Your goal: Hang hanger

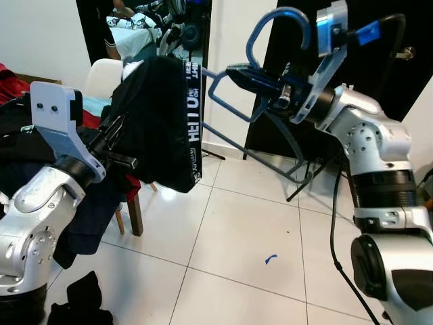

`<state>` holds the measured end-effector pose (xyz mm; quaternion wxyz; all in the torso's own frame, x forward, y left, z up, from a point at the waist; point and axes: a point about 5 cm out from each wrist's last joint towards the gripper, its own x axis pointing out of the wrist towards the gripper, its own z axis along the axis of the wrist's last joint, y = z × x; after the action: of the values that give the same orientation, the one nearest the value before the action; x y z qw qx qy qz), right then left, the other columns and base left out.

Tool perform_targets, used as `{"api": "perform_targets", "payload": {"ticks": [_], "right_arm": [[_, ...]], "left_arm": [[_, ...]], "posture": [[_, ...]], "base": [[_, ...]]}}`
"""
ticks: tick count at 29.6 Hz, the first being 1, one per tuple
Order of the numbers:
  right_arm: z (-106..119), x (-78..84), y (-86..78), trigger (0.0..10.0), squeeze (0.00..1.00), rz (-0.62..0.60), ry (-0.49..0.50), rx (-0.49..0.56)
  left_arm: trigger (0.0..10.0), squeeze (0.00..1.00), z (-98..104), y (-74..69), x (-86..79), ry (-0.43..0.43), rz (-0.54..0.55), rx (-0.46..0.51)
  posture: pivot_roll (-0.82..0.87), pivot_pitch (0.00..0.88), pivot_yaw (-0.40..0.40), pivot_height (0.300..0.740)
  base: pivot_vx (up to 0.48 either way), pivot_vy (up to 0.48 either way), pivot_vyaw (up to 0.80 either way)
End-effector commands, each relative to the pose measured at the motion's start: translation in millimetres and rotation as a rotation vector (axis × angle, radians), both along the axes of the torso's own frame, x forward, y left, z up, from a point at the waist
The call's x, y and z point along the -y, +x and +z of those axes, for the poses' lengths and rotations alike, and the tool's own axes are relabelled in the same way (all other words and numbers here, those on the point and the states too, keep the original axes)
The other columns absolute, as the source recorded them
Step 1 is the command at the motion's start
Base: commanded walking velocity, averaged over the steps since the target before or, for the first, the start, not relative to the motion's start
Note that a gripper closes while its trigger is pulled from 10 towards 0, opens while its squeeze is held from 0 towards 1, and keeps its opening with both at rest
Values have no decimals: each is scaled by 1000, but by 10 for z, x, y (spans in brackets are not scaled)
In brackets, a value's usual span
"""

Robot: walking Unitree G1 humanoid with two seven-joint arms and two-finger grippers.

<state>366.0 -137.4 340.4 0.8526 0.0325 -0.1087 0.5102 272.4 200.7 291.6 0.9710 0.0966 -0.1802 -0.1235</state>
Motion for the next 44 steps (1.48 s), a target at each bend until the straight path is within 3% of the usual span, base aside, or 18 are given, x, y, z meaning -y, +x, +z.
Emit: {"api": "perform_targets", "payload": {"ticks": [1,3,5,8,10,12,16,18,19,22,23,28,29,41,42,44], "right_arm": [[40,12,40,10000,0,-44,-5,7],[40,12,40,10000,0,-44,-5,7],[14,8,87,10000,0,-80,-8,-16],[10,0,96,10000,0,-86,-5,-21],[26,-14,84,10000,0,-71,11,-18],[104,-37,17,10000,0,-2,50,12],[163,-45,-35,10000,0,48,73,39],[191,-42,-52,10000,0,65,78,52],[198,-39,-54,10000,0,69,78,56],[198,-39,-54,10000,0,69,78,56],[206,-38,-56,10000,0,73,80,60],[206,-38,-56,10000,0,73,80,60],[211,-41,-58,10000,0,77,82,64],[144,-71,-9,10000,0,38,64,40],[146,-62,1,10000,0,32,78,35],[141,-58,12,10000,0,25,89,29]], "left_arm": [[0,0,29,-39,78,109,-15,27],[0,0,29,-39,78,109,-15,27],[0,0,-21,-82,234,262,-75,24],[0,0,-77,-99,304,312,-108,12],[0,0,-171,-110,361,351,-141,-15],[0,0,-371,-100,371,446,-153,-82],[0,0,-536,-105,374,519,-165,-136],[1804,0,-631,-113,370,548,-171,-170],[3804,0,-669,-115,363,564,-169,-183],[3804,0,-669,-115,363,564,-169,-183],[7451,0,-690,-116,360,573,-168,-188],[7451,0,-690,-116,360,573,-168,-188],[10000,0,-690,-118,350,562,-168,-189],[10000,0,-511,-157,219,409,-191,-176],[10000,1000,-513,-193,193,389,-217,-203],[10000,1000,-519,-247,178,379,-256,-230]], "posture": [[-6,0,-74,740],[-6,0,-74,740],[-3,0,-76,740],[-2,0,-77,740],[-3,0,-76,740],[-6,0,-75,740],[-9,0,-74,740],[-9,0,-75,740],[-9,0,-75,740],[-9,0,-75,740],[-9,0,-76,740],[-9,0,-76,740],[-7,0,-76,740],[-8,0,-77,740],[-8,0,-76,740],[-8,0,-77,740]], "base": [[0,0,0],[0,0,0],[0,0,0],[0,0,0],[0,0,0],[0,0,0],[0,0,0],[0,0,0],[0,0,0],[0,0,0],[0,0,0],[0,0,0],[0,0,0],[0,0,0],[0,0,0],[0,0,0]]}}
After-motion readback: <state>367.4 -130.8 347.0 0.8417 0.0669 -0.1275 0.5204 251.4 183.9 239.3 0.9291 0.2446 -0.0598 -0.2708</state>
